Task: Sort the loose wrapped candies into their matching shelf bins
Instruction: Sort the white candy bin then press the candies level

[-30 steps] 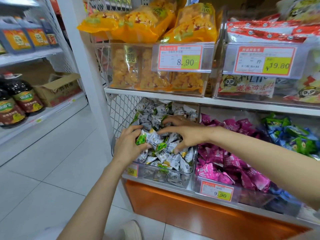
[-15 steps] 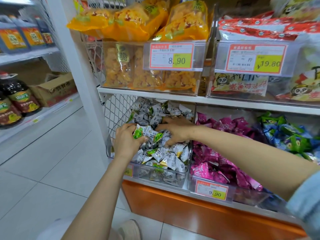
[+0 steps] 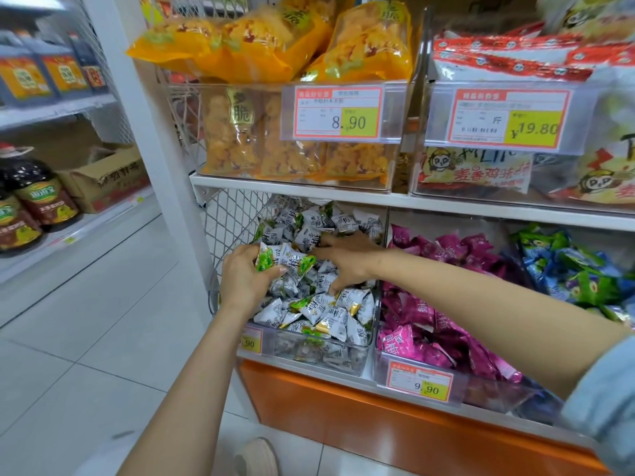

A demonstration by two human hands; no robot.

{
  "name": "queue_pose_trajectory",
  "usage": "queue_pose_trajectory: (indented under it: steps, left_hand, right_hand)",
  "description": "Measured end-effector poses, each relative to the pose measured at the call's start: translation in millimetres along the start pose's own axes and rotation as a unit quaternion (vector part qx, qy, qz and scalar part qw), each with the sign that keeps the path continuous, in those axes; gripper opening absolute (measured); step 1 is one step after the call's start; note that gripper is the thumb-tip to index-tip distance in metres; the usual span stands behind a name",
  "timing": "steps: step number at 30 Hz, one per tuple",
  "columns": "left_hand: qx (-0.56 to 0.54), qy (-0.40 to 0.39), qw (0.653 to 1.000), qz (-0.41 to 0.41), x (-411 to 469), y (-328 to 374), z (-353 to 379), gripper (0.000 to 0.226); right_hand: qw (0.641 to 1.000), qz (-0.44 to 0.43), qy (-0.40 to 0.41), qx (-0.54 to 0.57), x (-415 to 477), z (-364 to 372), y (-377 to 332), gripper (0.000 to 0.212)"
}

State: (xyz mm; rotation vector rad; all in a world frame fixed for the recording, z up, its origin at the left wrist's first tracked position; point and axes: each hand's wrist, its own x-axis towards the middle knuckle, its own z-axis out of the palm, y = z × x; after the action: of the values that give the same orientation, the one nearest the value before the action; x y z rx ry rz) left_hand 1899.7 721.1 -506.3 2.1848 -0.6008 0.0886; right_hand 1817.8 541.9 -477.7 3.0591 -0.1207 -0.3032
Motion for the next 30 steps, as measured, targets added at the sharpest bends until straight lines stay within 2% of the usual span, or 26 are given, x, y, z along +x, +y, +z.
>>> queue_pose_trajectory:
  steps: [6, 10, 13, 15, 19, 24, 26, 29, 30]
  left_hand:
    - [-0.026, 0.002, 1.0, 0.0, -0.8, 3.0, -2.2, 0.037]
    - [-0.021, 0.003, 1.0, 0.01, -2.7, 4.3, -4.2, 0.034]
    - [-0.019, 0.001, 1.0, 0.018, -2.7, 5.1, -5.4, 0.032]
    - [-0.017, -0.003, 1.0, 0.021, -2.5, 4.3, -6.8, 0.033]
    - [-0.017, -0.01, 1.0, 0.018, -0.1, 1.3, -8.8, 0.039]
    - [-0.009, -0.003, 1.0, 0.017, 1.7, 1.3, -8.7, 0.034]
    - [0.015, 0.002, 1.0, 0.014, 1.4, 2.4, -6.0, 0.035]
    - [0.044, -0.055, 0.996, 0.058, -3.3, 9.7, 0.1, 0.048]
    - [0.034, -0.095, 0.992, 0.081, -6.4, 13.0, 2.0, 0.055]
  right_hand:
    - [1.0, 0.012, 0.016, -0.014, 5.8, -1.8, -7.0, 0.091]
    - [0.999, 0.002, 0.044, 0.026, 2.7, -4.4, -5.1, 0.073]
    - [0.992, 0.001, 0.055, 0.113, -4.8, -7.8, 4.3, 0.051]
    - [0.979, -0.004, 0.061, 0.193, -9.5, -8.6, 15.7, 0.043]
    - [0.95, -0.03, 0.124, 0.285, -15.7, -15.1, 34.5, 0.039]
    - [0.914, -0.023, 0.17, 0.366, -11.5, -22.0, 53.4, 0.038]
    - [0.906, -0.005, 0.181, 0.383, -13.6, -25.0, 55.6, 0.042]
    - [0.888, 0.085, 0.159, 0.423, -14.1, -26.4, 57.0, 0.083]
    - [0.886, 0.079, 0.168, 0.425, -16.5, -27.1, 54.3, 0.093]
